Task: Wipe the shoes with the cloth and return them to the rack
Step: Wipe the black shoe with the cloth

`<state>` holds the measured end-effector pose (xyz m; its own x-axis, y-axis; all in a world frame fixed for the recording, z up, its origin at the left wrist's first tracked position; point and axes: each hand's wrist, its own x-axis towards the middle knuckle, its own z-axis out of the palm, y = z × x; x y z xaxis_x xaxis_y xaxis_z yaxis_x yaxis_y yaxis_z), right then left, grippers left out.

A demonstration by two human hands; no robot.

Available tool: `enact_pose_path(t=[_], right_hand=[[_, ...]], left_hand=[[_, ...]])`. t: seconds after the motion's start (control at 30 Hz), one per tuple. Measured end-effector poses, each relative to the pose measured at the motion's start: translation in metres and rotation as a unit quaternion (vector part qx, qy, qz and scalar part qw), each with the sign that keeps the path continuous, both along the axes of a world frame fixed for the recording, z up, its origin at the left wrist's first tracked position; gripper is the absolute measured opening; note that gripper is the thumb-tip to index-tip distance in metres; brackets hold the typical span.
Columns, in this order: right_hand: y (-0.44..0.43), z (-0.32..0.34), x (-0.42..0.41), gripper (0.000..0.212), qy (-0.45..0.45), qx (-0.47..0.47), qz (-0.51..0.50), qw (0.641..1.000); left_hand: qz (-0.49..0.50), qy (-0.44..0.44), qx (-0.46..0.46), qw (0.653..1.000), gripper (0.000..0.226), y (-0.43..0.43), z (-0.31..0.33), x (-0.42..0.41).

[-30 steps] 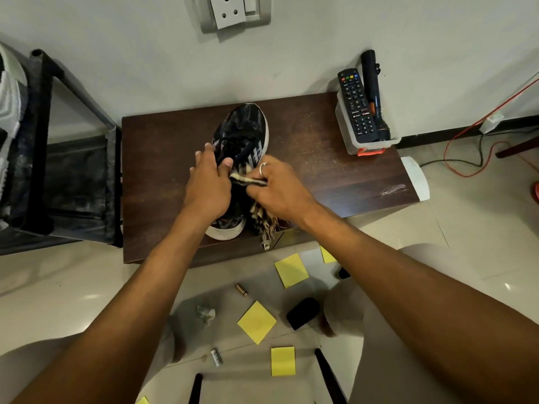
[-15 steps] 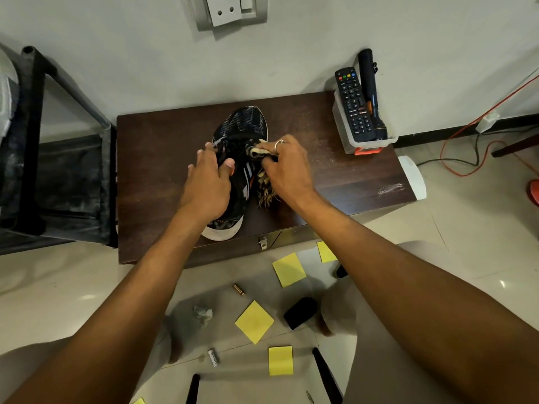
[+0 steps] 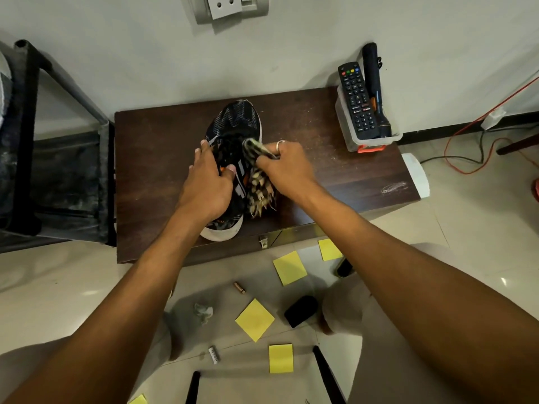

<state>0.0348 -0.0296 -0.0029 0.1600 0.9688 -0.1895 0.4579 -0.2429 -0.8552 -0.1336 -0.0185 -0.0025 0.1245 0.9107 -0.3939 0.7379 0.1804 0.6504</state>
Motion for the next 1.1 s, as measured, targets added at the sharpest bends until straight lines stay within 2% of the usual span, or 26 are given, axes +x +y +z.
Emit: enact_pose_path(t=[0.07, 0.17, 0.23, 0.37, 0.43, 0.5, 0.57, 0.67, 0.77, 0.83, 0.93, 1.1], right_hand=[[0.005, 0.000, -0.005, 0.019, 0.014, 0.031, -0.026, 0.999], [0.002, -0.003, -0.012, 0.031, -0.009, 0.024, 0.006, 1.000], [-0.006, -0.008, -0.012, 0.039, -0.002, -0.016, 0.048, 0.999], [-0.015, -0.009, -0.009, 0.033, 0.035, -0.087, 0.100, 0.991], [-0.009, -0.010, -0.006, 0.024, 0.001, -0.054, 0.083, 0.995], [0.000, -0.013, -0.005, 0.016, -0.018, 0.013, 0.025, 0.999], [0.006, -0.021, -0.004, 0.027, 0.003, 0.054, -0.043, 0.998], [0.011, -0.023, -0.009, 0.030, 0.009, 0.064, -0.080, 0.995], [0.007, -0.022, -0.011, 0.025, 0.043, 0.023, -0.061, 0.997], [-0.003, -0.019, -0.010, 0.036, 0.066, -0.020, -0.033, 0.997], [-0.014, -0.018, -0.008, 0.033, 0.098, -0.094, 0.010, 0.991], [-0.014, -0.013, -0.005, 0.031, 0.041, -0.125, 0.062, 0.989]], left_hand=[[-0.003, 0.002, 0.000, 1.000, 0.073, 0.001, -0.001, -0.002], [-0.008, 0.006, 0.002, 1.000, 0.073, 0.001, -0.001, -0.002], [-0.008, 0.009, 0.003, 1.000, 0.074, 0.001, 0.000, -0.001], [-0.002, 0.007, 0.008, 1.000, 0.072, 0.002, 0.002, -0.001], [-0.009, 0.011, 0.012, 1.000, 0.072, 0.002, 0.001, -0.001], [-0.015, 0.016, 0.015, 1.000, 0.073, 0.003, -0.001, -0.001], [-0.015, 0.020, 0.012, 1.000, 0.074, 0.002, -0.001, -0.001], [-0.011, 0.008, 0.010, 1.000, 0.075, 0.000, 0.000, 0.000], [-0.003, 0.005, 0.009, 1.000, 0.076, 0.000, -0.002, -0.002], [0.002, 0.003, 0.015, 1.000, 0.076, -0.001, -0.002, -0.001], [0.021, 0.003, 0.026, 0.999, 0.076, -0.002, -0.002, 0.001], [0.025, 0.003, 0.031, 0.999, 0.079, 0.000, -0.004, 0.001]])
